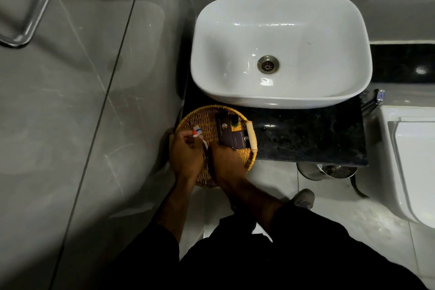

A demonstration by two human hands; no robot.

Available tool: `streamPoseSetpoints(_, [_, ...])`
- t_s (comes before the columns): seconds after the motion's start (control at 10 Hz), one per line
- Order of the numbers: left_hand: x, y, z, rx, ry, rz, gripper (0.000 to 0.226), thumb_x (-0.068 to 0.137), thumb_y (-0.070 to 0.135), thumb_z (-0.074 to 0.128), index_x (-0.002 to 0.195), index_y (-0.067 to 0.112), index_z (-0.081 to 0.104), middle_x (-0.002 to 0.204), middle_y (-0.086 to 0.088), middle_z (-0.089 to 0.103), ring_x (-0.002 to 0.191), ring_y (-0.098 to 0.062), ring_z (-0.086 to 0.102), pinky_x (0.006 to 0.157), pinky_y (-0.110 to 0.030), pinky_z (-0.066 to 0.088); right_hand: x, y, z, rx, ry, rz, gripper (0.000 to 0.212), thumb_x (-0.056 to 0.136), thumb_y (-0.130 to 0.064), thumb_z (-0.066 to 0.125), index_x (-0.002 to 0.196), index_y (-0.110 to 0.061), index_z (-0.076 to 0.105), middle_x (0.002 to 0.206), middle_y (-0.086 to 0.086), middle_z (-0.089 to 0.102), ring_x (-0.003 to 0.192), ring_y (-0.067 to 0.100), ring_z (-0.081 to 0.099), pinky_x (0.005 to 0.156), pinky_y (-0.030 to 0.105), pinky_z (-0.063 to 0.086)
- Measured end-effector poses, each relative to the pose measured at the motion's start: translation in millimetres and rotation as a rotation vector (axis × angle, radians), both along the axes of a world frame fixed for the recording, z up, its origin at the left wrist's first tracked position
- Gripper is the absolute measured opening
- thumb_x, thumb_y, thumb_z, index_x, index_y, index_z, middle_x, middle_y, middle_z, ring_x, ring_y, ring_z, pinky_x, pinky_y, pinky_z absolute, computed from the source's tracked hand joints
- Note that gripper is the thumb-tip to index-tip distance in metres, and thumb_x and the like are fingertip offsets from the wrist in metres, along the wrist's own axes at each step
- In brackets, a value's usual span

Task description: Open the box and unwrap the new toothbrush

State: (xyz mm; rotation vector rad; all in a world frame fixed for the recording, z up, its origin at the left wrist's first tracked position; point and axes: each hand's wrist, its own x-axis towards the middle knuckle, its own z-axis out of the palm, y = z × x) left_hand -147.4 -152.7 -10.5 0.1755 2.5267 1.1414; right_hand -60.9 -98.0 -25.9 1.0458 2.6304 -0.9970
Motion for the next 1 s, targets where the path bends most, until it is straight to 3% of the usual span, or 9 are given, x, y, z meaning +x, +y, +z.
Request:
streamPoseSetpoints(0.2, [-4.5,-5.5,-2.3,-0.140,0.003,-0.039,0.022,0.094,0.027,0.061,0.114,0.018,0.060,0.120,-0.005,0.067,0.106,-0.023,0.065,0.083,-0.033,0.051,-14.1,1.4,2.0,-0.047,-0.027,-0.011,0.023,0.103,-0.018,0.063,0.125,-0.011,0.064,0.119,0.013,0.075,0.106,0.032,0.074,0.090,0.045,0.063])
streamPoseSetpoints(0.3, [-5.3,-5.1,-3.8,-0.187,0.037,-0.063,0.019,0.095,0.034,0.057,0.107,0.021,0.060,0.113,-0.004,0.068,0.097,-0.020,0.064,0.077,-0.029,0.046,-17.8,1.3,3.4,-0.038,-0.011,-0.045,0.026,0.104,-0.021,0.063,0.129,-0.014,0.063,0.119,0.011,0.076,0.106,0.032,0.075,0.089,0.046,0.064])
streamPoseSetpoints(0.4, [-7.0,-4.5,-9.4,-0.222,0.048,-0.067,0.019,0.092,0.025,0.059,0.110,0.020,0.059,0.117,-0.004,0.066,0.105,-0.024,0.062,0.082,-0.030,0.042,-17.6,0.7,3.0,-0.028,0.019,-0.067,0.036,0.106,-0.023,0.060,0.141,-0.014,0.056,0.125,0.013,0.073,0.112,0.034,0.073,0.094,0.048,0.062])
streamPoseSetpoints(0.5, [-7.3,-0.5,-14.6,-0.276,0.101,-0.104,0.022,0.093,0.026,0.057,0.112,0.017,0.059,0.118,-0.006,0.064,0.108,-0.027,0.061,0.083,-0.030,0.040,-16.1,2.4,4.5,-0.028,0.043,-0.081,0.032,0.108,-0.026,0.057,0.138,-0.013,0.059,0.126,0.012,0.073,0.113,0.033,0.073,0.096,0.048,0.062])
streamPoseSetpoints(0.6, [-6.1,6.7,-18.2,-0.383,0.085,-0.117,0.034,0.095,0.032,0.052,0.122,0.013,0.057,0.127,-0.012,0.062,0.116,-0.032,0.059,0.096,-0.040,0.045,-13.7,3.8,3.6,-0.041,0.049,-0.078,0.029,0.109,-0.027,0.055,0.132,-0.012,0.063,0.124,0.013,0.073,0.112,0.033,0.072,0.095,0.046,0.061])
streamPoseSetpoints(0.8, [-1.1,6.2,-23.8,-0.434,0.148,-0.209,0.031,0.095,0.034,0.051,0.119,0.015,0.060,0.123,-0.007,0.064,0.110,-0.026,0.062,0.088,-0.036,0.048,-6.4,5.2,4.0,-0.120,0.148,-0.089,0.026,0.110,-0.033,0.051,0.121,-0.019,0.070,0.116,0.009,0.075,0.106,0.029,0.072,0.090,0.039,0.058])
streamPoseSetpoints(0.9, [0.4,7.8,-19.4,-0.449,0.159,-0.199,0.029,0.097,0.037,0.049,0.115,0.018,0.062,0.120,-0.005,0.065,0.107,-0.025,0.063,0.086,-0.037,0.049,3.8,9.9,6.8,-0.129,0.208,-0.046,0.019,0.108,-0.024,0.056,0.118,-0.017,0.071,0.115,0.008,0.075,0.104,0.027,0.071,0.088,0.036,0.057])
streamPoseSetpoints(1.0, [8.7,-0.6,-18.9,-0.405,0.216,-0.200,0.032,0.099,0.040,0.046,0.115,0.018,0.061,0.121,-0.007,0.063,0.107,-0.025,0.061,0.085,-0.037,0.048,24.1,13.1,6.8,-0.133,0.211,0.008,0.014,0.104,-0.016,0.059,0.111,-0.012,0.070,0.106,0.011,0.074,0.094,0.026,0.071,0.087,0.041,0.062])
